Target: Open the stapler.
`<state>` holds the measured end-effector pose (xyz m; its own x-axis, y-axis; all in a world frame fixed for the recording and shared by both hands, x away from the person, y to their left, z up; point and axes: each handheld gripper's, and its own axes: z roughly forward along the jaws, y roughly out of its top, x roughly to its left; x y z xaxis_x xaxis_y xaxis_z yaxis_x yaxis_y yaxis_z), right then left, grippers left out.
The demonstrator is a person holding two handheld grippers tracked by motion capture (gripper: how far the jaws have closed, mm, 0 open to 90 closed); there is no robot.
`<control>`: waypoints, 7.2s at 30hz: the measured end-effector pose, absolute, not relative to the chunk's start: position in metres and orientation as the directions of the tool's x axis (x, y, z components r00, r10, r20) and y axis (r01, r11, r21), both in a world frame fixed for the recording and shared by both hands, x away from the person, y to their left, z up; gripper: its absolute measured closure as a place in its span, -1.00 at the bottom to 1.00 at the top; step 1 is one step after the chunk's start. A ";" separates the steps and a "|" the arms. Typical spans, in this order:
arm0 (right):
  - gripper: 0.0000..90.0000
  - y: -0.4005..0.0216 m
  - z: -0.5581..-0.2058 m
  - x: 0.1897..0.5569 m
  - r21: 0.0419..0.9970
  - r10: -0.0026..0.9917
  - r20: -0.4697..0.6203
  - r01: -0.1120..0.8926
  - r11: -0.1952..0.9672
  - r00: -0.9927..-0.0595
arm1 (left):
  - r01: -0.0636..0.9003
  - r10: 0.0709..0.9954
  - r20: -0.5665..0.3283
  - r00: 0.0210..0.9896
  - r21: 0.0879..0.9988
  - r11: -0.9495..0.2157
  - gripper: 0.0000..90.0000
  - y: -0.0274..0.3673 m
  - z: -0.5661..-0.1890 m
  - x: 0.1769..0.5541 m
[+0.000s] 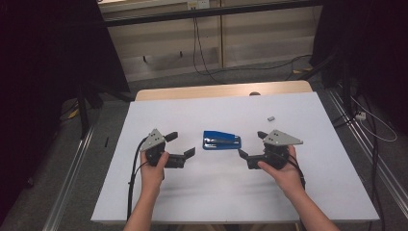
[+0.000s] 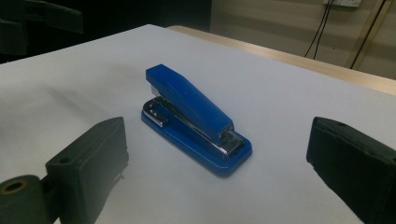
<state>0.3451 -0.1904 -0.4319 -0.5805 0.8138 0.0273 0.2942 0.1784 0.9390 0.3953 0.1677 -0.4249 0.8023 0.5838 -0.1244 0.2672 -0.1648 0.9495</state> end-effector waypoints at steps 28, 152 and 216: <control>-0.25 -0.162 -0.430 0.378 0.935 0.774 0.056 0.306 0.181 -0.630 | 0.338 0.579 -0.171 0.797 0.921 -0.194 -0.94 0.146 -0.423 0.429; 1.00 -0.081 -0.463 0.418 0.896 0.743 -0.012 0.322 0.305 -0.669 | 0.374 0.507 -0.164 0.846 0.860 -0.346 0.99 0.118 -0.434 0.463; 1.00 -0.117 -0.424 0.403 0.864 0.847 -0.207 0.314 0.393 -0.490 | 0.349 0.516 -0.109 0.850 0.849 -0.396 1.00 0.109 -0.456 0.466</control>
